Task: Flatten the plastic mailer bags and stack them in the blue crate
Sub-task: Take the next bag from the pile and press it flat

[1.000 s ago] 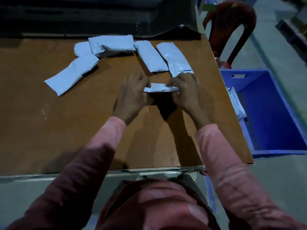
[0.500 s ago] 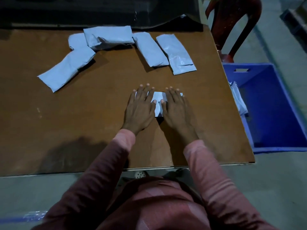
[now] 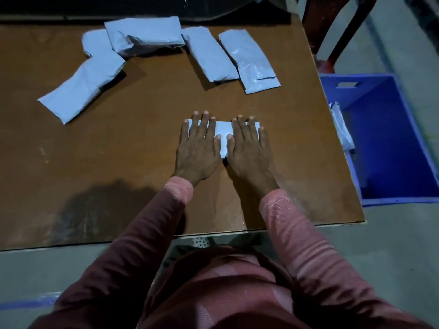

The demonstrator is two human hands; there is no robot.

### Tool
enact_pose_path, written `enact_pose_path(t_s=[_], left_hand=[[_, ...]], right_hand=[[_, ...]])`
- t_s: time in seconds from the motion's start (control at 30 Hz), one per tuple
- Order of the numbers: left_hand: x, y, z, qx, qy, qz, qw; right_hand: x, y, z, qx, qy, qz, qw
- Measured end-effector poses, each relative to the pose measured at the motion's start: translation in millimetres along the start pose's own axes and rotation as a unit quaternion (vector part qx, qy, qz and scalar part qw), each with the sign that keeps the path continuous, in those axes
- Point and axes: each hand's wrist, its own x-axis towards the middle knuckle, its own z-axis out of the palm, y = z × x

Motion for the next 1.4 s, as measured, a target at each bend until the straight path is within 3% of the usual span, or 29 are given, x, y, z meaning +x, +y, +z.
enact_pose_path(t_s=[0.13,0.27,0.47,0.67,0.8,0.97,1.17,1.4], left_hand=[[-11.5,0.6,-0.1,-0.021,0.016,0.025,0.999],[-14.0,1.9,-1.0,-0.035,-0.006,0.016,0.999],[-11.5,4.2,-3.6,-0.038,-0.006,0.001,0.999],[-12.9,1.8,-4.6,-0.044,-0.025,0.002,0.999],[-33.0,1.4,2.6,-0.068,-0.002,0.005,0.998],[-33.3,-4.3,-5.8,-0.068,-0.040,0.008,0.997],[-57.0,-8.2,-1.2,-0.027,-0.061,0.045,0.997],[-61.0,-8.4,-11.3,-0.066,-0.090,0.056,0.992]], right_hand=[[-3.7,-4.6,-1.1,-0.003,-0.002,-0.030,1.000],[-6.7,-8.0,3.9,0.091,0.007,-0.034,0.995],[-3.6,-12.9,9.4,0.086,0.028,-0.002,0.996],[-5.5,-10.5,-8.5,0.078,-0.036,-0.014,0.996],[-32.5,-11.2,-7.8,0.088,-0.022,-0.016,0.996],[-31.8,-10.0,-17.9,0.084,-0.051,-0.022,0.995],[-56.4,-3.8,-12.4,0.085,-0.022,-0.022,0.996],[-52.7,0.8,-17.3,0.062,-0.008,-0.047,0.997]])
